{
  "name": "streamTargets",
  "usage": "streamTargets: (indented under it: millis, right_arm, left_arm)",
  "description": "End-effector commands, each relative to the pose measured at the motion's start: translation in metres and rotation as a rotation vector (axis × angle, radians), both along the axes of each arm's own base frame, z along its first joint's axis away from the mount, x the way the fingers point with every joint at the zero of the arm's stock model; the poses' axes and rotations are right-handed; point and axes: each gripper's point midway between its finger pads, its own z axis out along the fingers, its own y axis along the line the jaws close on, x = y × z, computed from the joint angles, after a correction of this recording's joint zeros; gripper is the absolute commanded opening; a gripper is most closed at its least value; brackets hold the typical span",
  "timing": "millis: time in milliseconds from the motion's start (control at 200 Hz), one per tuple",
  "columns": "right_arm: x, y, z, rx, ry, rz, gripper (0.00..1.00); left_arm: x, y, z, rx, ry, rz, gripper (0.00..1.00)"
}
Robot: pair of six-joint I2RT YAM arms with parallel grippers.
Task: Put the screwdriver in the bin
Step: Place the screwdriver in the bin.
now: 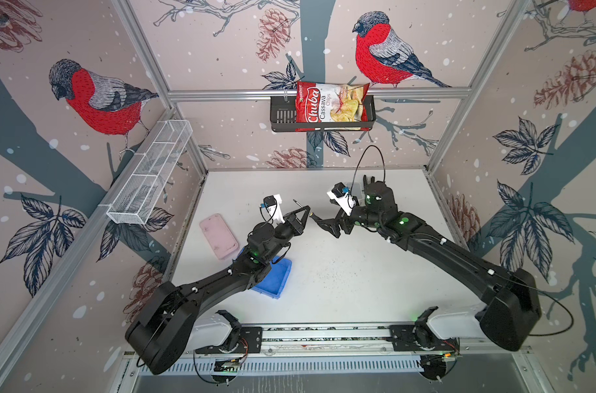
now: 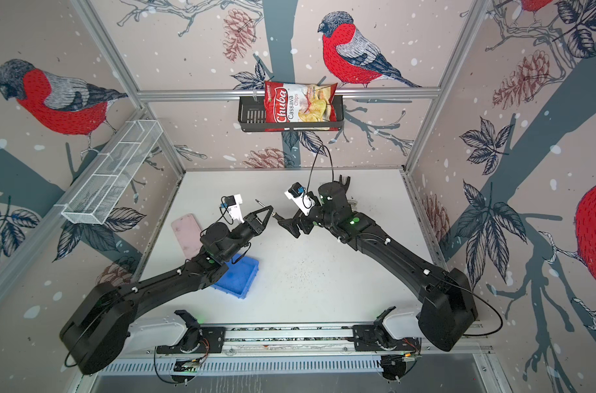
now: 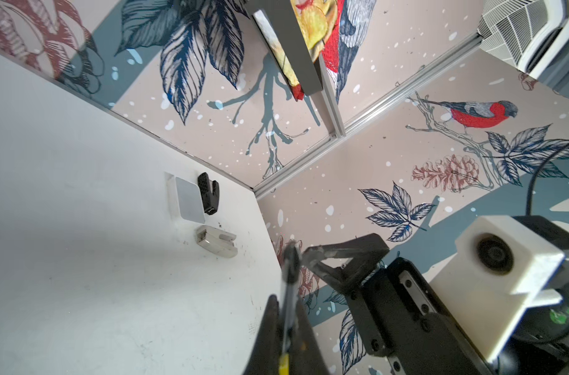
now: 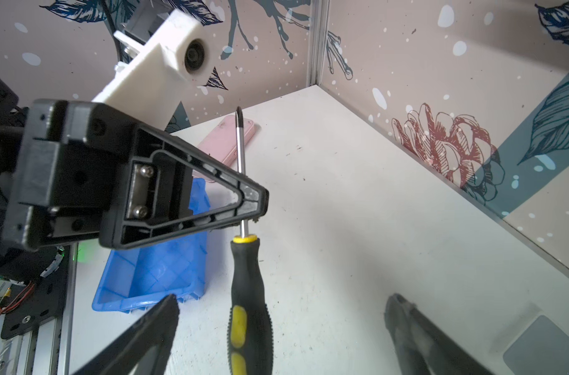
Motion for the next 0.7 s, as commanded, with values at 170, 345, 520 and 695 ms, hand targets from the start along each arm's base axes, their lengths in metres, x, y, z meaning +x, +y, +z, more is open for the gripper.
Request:
streamTargets:
  millis: [170, 345, 520, 695]
  right_arm:
    - [-0.022, 0.019, 0.014, 0.035, -0.085, 0.128, 1.00]
    - [-0.035, 0.032, 0.015, 0.050, -0.109, 0.192, 1.00]
    - [-0.045, 0.042, 0.011, 0.052, -0.114, 0.245, 1.00]
    - [-0.053, 0.049, 0.002, 0.031, -0.125, 0.285, 1.00]
  left_arm:
    - [-0.009, 0.052, -0.018, 0.022, 0.099, 0.172, 0.00]
    - [-0.018, 0.082, -0.039, 0.060, 0.188, 0.261, 0.00]
    - [-0.031, 0.109, -0.065, 0.080, 0.308, 0.343, 0.00]
    - [-0.043, 0.132, -0.084, 0.046, 0.385, 0.427, 0.00]
